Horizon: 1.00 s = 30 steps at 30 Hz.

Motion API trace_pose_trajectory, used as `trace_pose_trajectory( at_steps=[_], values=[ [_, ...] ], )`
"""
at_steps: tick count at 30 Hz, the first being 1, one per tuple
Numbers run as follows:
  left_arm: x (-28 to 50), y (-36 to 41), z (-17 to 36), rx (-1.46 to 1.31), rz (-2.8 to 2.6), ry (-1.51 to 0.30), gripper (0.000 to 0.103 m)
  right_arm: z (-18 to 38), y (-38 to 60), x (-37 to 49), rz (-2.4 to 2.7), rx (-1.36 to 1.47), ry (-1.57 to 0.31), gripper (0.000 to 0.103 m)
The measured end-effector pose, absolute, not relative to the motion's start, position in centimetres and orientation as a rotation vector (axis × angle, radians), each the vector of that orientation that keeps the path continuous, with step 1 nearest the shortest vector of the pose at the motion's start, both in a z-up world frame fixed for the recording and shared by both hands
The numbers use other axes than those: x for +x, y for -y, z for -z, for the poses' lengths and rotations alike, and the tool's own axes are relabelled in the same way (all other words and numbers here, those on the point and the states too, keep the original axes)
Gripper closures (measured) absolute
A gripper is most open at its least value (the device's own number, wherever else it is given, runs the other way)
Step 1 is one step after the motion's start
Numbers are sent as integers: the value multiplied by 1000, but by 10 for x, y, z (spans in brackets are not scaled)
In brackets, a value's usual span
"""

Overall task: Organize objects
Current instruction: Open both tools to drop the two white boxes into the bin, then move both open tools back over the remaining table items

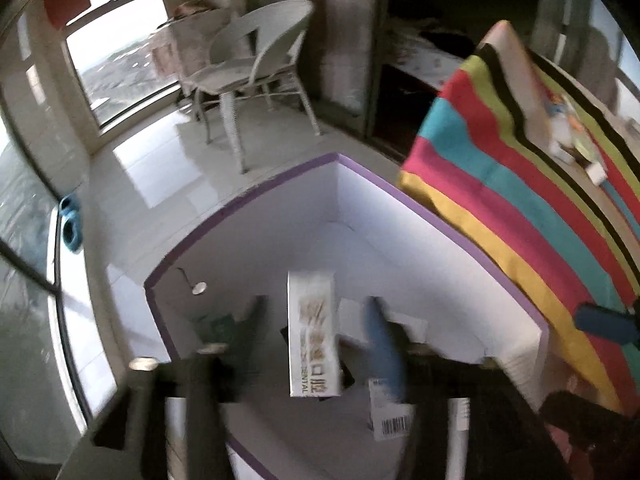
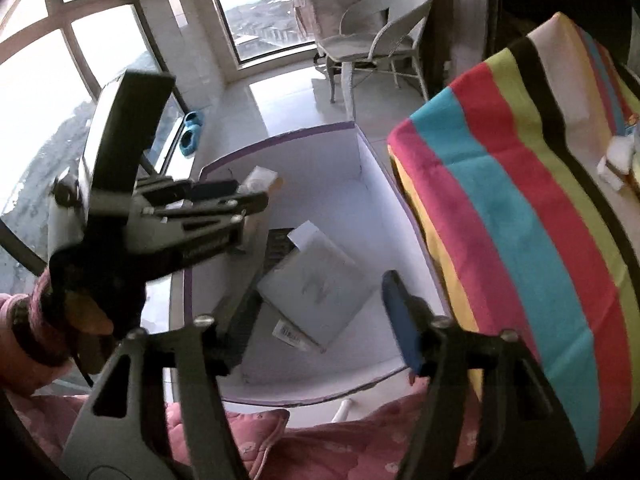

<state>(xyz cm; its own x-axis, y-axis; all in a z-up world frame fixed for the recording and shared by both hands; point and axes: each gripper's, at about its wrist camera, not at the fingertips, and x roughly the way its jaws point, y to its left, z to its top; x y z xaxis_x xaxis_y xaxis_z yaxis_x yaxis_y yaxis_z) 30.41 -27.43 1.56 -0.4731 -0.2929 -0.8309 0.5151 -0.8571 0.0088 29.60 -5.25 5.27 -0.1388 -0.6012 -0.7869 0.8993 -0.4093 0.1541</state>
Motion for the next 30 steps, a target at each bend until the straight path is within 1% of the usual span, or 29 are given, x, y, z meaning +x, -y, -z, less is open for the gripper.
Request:
trace_pose_trajectory(
  at_steps=[1, 3, 8, 12, 15, 18, 20, 23, 26, 30],
  values=[
    [301, 274, -18, 1231, 2322, -337, 27, -52, 48, 291, 1774, 991, -416, 30],
    [292, 268, -23, 1203, 2337, -325, 24, -52, 32, 273, 1799, 1012, -345, 27],
    [255, 231, -27, 1220, 2433, -290, 22, -57, -29, 221, 1954, 1057, -182, 27],
    [211, 181, -22, 1271, 2561, -245, 22, -55, -97, 176, 2180, 1102, -146, 27],
    [167, 141, -19, 1333, 2651, -197, 22, -47, -145, 137, 2318, 1204, -112, 26],
    [123, 103, -15, 1383, 2728, -134, 22, -39, -174, 96, 2390, 1270, -97, 26],
    [96, 85, -12, 1382, 2741, -84, 22, -32, -181, 67, 2415, 1313, -114, 25],
    [56, 68, -5, 1387, 2733, -27, 22, -30, -176, 31, 2435, 1288, -134, 23],
    [27, 61, -5, 1367, 2754, 13, 21, -30, -162, -5, 2420, 1272, -103, 20],
    [-7, 50, -9, 1336, 2778, 127, 21, -28, -143, -52, 2449, 1256, -93, 17]
  ],
)
